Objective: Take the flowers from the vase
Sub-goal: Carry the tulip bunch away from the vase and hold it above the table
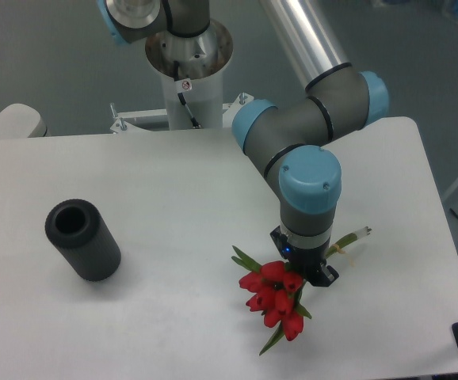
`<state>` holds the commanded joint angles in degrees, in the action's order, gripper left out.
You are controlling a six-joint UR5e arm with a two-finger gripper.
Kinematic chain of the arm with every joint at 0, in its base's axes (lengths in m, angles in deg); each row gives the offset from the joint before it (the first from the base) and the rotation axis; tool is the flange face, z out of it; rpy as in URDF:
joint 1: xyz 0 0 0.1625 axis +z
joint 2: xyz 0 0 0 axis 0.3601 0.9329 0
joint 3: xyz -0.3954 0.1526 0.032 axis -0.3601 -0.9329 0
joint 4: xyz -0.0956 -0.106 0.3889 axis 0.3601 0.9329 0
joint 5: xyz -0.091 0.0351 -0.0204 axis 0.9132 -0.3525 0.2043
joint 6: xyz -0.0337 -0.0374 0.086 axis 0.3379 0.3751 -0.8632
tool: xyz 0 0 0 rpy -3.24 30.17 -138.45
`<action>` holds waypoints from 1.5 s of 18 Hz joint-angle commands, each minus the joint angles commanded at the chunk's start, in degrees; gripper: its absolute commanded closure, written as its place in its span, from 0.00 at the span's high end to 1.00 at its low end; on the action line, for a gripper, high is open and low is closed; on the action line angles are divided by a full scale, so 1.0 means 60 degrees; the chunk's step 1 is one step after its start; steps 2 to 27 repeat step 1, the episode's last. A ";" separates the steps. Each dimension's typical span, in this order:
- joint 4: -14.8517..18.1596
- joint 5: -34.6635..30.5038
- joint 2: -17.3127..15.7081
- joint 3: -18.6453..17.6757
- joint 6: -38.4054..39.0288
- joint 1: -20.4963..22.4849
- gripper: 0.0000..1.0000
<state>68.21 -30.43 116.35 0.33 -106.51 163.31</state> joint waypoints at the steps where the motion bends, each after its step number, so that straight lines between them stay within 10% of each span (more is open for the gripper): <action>1: 0.0000 0.0000 0.0000 -0.0015 0.0000 0.0000 0.00; 27: 0.0000 0.0000 0.0000 -0.0015 0.0000 0.0000 0.00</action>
